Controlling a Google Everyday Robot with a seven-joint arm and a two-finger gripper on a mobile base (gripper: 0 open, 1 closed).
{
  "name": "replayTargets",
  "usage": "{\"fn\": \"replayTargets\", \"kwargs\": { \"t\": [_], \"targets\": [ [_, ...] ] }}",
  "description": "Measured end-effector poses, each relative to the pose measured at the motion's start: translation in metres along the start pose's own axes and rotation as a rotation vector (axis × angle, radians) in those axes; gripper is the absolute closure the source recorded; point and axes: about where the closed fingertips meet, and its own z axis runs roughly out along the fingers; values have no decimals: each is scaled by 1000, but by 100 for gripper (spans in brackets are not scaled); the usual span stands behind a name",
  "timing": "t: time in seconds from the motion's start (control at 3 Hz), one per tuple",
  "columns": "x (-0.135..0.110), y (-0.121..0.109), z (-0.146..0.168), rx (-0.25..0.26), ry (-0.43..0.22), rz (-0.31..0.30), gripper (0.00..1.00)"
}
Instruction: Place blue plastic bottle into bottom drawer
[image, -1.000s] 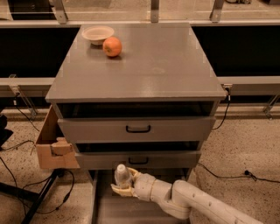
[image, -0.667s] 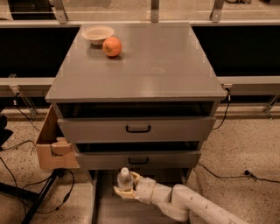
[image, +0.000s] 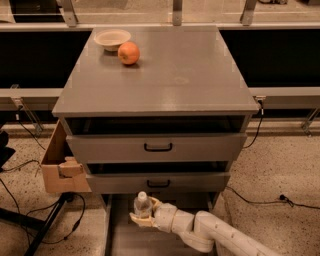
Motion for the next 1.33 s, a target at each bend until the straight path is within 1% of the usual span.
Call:
{"fn": "replayTargets", "kwargs": {
  "t": [0.33, 0.67, 1.0, 1.33],
  "targets": [
    [42, 2, 17, -51, 7, 2, 100],
    [93, -22, 34, -102, 35, -21, 100],
    [138, -52, 43, -128, 80, -63, 100],
    [173, -70, 53, -150, 79, -68, 100]
  ]
}}
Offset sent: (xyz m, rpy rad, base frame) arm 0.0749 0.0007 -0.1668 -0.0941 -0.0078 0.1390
